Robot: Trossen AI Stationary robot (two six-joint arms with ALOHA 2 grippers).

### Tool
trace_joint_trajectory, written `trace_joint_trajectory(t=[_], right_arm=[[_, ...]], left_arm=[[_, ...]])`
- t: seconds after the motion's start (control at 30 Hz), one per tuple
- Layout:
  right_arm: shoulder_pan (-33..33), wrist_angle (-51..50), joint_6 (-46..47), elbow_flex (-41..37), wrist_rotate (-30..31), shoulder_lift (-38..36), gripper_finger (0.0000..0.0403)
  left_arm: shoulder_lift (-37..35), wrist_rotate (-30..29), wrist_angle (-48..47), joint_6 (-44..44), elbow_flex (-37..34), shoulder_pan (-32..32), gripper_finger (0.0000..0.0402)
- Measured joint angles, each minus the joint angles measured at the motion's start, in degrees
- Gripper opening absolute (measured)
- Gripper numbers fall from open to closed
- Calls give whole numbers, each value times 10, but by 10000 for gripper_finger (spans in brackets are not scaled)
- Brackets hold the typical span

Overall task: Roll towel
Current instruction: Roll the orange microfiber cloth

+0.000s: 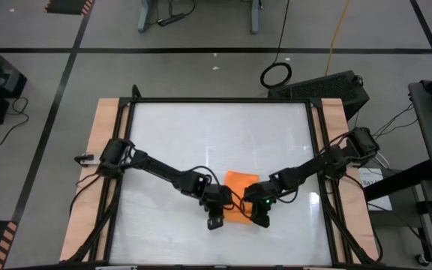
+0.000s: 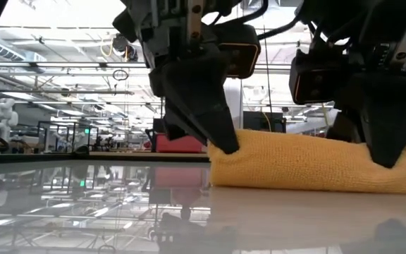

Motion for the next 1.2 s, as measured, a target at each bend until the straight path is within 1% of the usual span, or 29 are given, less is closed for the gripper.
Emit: trace_joint_trajectory(t=[0.1, 0.23, 0.37, 0.57, 0.77, 0.97, 1.07, 1.2], right_arm=[[0, -2, 1, 0, 5, 1, 22], [0, -4, 0, 0, 26, 1, 23], [0, -8, -4, 0, 45, 1, 24], [1, -13, -3, 0, 58, 1, 24], [1, -25, 2, 0, 57, 1, 25], [1, -29, 13, 0, 58, 1, 25], [1, -30, 16, 0, 59, 1, 25], [1, -29, 24, 0, 59, 1, 25]], left_arm=[[0, 11, -2, -15, 0, 8, 16], [0, 21, -8, -24, 0, 13, 15], [0, 13, -23, -24, 0, 15, 23], [0, -28, -41, -29, 0, 15, 70], [0, -39, -43, -30, -1, 15, 122], [0, -66, -37, -29, -1, 15, 170], [-2, -66, -37, -27, -1, 15, 185], [-19, -74, -39, -7, 0, 8, 189]])
